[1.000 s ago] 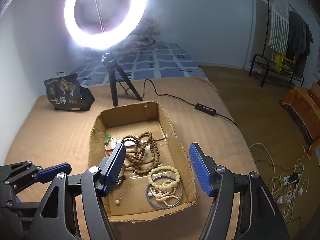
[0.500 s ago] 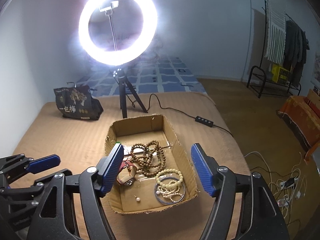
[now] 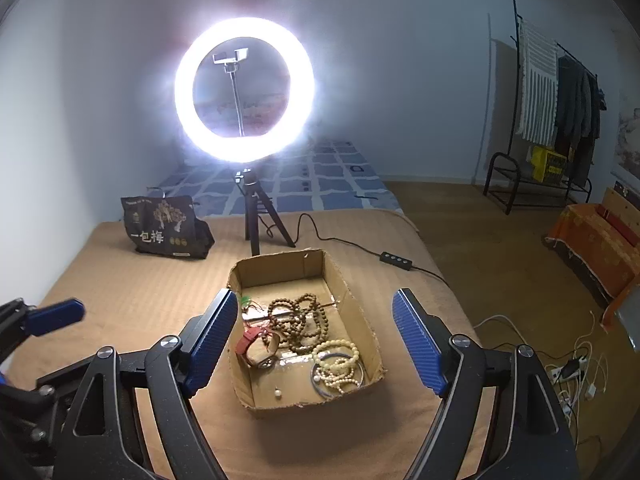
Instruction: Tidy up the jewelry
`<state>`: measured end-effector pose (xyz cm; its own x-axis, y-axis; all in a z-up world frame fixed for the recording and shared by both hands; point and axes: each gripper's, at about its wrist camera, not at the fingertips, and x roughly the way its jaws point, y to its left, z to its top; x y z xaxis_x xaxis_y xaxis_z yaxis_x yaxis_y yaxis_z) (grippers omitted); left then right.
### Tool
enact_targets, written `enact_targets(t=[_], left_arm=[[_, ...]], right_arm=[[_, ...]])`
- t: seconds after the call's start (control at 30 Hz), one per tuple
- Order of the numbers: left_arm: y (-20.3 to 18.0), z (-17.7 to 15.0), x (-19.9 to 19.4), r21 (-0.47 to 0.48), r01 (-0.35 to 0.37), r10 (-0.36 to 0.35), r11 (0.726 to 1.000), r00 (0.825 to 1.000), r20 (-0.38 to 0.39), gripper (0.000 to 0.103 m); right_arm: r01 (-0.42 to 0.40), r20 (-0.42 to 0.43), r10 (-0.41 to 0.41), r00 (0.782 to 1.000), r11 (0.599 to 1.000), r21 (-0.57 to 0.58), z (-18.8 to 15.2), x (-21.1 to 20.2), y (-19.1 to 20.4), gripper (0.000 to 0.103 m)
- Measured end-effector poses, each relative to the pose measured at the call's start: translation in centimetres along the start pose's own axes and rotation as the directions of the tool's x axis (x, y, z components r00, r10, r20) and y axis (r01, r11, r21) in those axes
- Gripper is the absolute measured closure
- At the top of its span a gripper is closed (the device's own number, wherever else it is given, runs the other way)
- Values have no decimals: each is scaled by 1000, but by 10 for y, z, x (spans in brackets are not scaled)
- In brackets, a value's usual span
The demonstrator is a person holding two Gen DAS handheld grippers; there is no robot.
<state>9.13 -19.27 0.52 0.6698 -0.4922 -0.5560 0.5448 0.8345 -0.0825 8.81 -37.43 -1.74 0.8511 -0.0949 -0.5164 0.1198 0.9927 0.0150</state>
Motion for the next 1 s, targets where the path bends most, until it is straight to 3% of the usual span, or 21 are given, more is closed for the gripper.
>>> enact_targets(t=[0.3,1.0], left_arm=[[-8,-10,-23,46,-39,37,998,998,43,7],[-2,-14,-31,67,-151,148,986,988,44,0]], right_arm=[[50,38,-51,998,999,22,-7,-17,-9,22],[68,40,-68,997,998,-7,-13,-18,-1,21]])
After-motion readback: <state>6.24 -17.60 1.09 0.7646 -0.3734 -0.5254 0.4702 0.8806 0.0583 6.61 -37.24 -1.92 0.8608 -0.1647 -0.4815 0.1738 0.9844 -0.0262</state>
